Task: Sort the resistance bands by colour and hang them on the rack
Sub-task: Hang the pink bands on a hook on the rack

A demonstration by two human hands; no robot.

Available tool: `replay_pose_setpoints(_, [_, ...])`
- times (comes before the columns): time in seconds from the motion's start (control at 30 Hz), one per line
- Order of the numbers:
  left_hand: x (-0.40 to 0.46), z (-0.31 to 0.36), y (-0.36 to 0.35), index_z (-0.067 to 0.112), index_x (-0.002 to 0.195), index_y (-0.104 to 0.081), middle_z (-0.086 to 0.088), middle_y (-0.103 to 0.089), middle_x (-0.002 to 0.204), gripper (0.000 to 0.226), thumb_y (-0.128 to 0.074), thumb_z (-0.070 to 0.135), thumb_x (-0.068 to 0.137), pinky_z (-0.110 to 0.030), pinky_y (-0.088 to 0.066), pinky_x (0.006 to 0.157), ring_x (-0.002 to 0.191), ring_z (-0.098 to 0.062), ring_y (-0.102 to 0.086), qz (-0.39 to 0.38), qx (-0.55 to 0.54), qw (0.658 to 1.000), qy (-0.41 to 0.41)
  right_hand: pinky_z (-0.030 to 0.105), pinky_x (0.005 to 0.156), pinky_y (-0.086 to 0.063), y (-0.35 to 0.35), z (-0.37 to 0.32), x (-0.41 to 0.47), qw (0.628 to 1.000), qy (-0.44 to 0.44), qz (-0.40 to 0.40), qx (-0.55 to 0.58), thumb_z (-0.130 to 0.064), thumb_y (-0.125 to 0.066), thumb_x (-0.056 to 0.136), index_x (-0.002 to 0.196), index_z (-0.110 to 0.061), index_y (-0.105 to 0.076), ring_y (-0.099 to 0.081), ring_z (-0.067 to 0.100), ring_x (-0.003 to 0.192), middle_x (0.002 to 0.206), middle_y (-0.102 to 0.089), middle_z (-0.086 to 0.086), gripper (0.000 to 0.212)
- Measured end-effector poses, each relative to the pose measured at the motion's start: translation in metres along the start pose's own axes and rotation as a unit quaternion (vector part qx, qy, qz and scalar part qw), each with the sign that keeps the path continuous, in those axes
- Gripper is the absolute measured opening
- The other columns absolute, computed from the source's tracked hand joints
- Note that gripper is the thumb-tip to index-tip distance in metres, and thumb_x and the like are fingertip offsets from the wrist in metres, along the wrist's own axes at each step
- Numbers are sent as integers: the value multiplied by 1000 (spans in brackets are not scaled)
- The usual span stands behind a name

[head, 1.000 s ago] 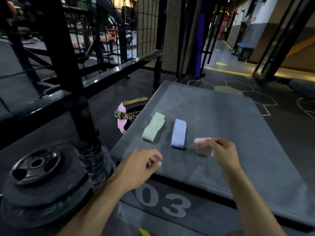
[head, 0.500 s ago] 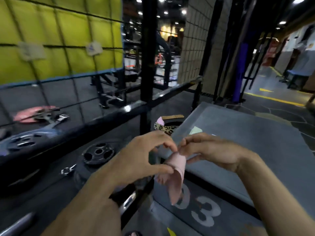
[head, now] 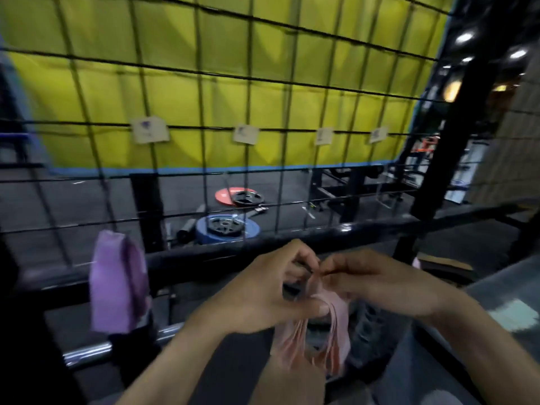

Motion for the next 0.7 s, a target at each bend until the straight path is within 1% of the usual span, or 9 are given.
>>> replay_pose_setpoints(0.17, [-38, -15, 25, 26, 120, -47, 10, -62, 118, 47, -80, 26, 86, -46, -48, 102, 110, -12, -64, 41, -62, 996, 42, 45, 86, -46, -30, -35, 33, 999, 39, -14, -3, -21, -61, 90, 100, -13, -75, -63, 22, 92, 106, -71, 22, 19])
replay_pose_setpoints(0.27, [-48, -21, 40, 28, 123, -42, 2, -65, 116, 55, -80, 24, 84, -50, -50, 100, 107, -19, -66, 37, -108, 991, 63, 44, 80, -39, -38, -52, 43, 997, 52, -10, 47, -20, -65, 82, 107, -19, -74, -57, 26, 88, 106, -65, 33, 27])
replay_pose_setpoints(0.33, [-50, -21, 46, 27, 126, -37, -4, -66, 109, 60, -79, 17, 85, -52, -49, 99, 101, -21, -65, 24, -129, 989, 60, 44, 82, -36, -42, -62, 48, 996, 60, -28, 60, -20, -66, 83, 114, -20, -70, -54, 28, 89, 106, -59, 39, 31])
replay_pose_setpoints(0.4, [-50, -19, 52, 26, 126, -36, -14, -62, 104, 61, -78, 9, 85, -53, -48, 96, 97, -24, -61, 20, -151, 987, 48, 42, 83, -34, -43, -70, 53, 995, 67, -45, 54, -16, -64, 86, 118, -17, -66, -52, 27, 89, 96, -59, 35, 33])
replay_pose_setpoints(0.47, [-49, -16, 56, 26, 126, -35, -20, -59, 107, 59, -76, 7, 87, -49, -48, 90, 96, -26, -59, 10, -185, 982, 46, 40, 82, -34, -42, -75, 58, 994, 69, -58, 58, -7, -63, 92, 122, -12, -62, -50, 27, 87, 89, -57, 23, 31])
replay_pose_setpoints(0.53, [-45, -18, 61, 27, 126, -39, -24, -58, 111, 48, -71, 20, 91, -45, -44, 89, 97, -27, -58, 10, -209, 976, 57, 37, 82, -40, -41, -78, 61, 994, 66, -68, 61, 2, -59, 96, 125, -8, -60, -55, 25, 87, 90, -59, 18, 31])
replay_pose_setpoints(0.57, [-43, -20, 65, 28, 123, -43, -21, -61, 108, 40, -68, 29, 92, -45, -43, 91, 97, -26, -59, 24, -205, 976, 67, 33, 82, -43, -40, -77, 62, 993, 65, -72, 62, 5, -56, 96, 126, -6, -60, -57, 23, 87, 90, -61, 16, 32])
replay_pose_setpoints(0.63, [-39, -26, 73, 31, 114, -50, -13, -68, 111, 30, -64, 44, 91, -52, -44, 101, 103, -31, -63, 59, -162, 981, 89, 26, 82, -46, -39, -74, 65, 994, 62, -71, 59, 8, -55, 96, 126, -3, -60, -60, 18, 90, 92, -65, 11, 31])
replay_pose_setpoints(0.7, [-35, -24, 74, 31, 112, -50, -6, -71, 113, 36, -66, 53, 87, -60, -42, 106, 112, -34, -63, 49, -109, 989, 93, 31, 84, -44, -39, -71, 66, 995, 63, -65, 42, 1, -59, 97, 123, -5, -62, -58, 19, 91, 94, -66, 15, 28])
Point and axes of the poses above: each hand's wrist, its own x-axis towards the middle knuckle, its own y-axis out of the back of the hand, z = x × y, the point moved 8 cm from there along x, towards the middle knuckle
